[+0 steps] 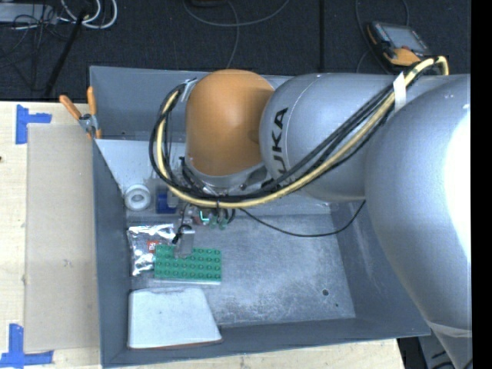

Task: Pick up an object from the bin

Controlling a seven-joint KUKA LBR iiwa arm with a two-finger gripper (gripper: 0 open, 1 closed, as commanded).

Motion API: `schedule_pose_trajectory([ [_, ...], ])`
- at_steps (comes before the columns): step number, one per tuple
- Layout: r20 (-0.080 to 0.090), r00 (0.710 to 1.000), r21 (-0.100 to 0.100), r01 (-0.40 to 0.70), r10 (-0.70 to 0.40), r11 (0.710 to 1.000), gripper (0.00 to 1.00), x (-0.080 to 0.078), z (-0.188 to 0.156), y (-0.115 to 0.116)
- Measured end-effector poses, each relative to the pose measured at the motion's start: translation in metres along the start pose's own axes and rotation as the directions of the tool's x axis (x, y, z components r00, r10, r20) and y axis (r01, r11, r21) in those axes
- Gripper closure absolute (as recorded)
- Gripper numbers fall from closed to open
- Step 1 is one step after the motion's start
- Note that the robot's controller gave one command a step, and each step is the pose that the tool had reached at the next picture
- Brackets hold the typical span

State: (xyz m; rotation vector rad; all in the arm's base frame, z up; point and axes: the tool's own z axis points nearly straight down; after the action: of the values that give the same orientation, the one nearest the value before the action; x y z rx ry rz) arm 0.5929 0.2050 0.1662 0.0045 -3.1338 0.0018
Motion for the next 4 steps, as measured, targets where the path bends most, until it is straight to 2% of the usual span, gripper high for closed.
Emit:
schedule_pose_trajectory([
  [1, 0.012, 1.000, -0.002, 0.013, -0.013, 1.000, 0.00, 0.033, 0.098, -0.031],
  [2, 0.007, 0.991, -0.002, -0.137, 0.137, 0.991, 0.00, 0.050, 0.067, -0.041],
  [3, 0.008, 0.972, -0.003, -0.236, 0.236, 0.972, 0.00, 0.033, 0.065, -0.049],
  [4, 0.006, 0.927, -0.003, -0.374, 0.374, 0.927, 0.00, 0.024, 0.097, -0.033],
])
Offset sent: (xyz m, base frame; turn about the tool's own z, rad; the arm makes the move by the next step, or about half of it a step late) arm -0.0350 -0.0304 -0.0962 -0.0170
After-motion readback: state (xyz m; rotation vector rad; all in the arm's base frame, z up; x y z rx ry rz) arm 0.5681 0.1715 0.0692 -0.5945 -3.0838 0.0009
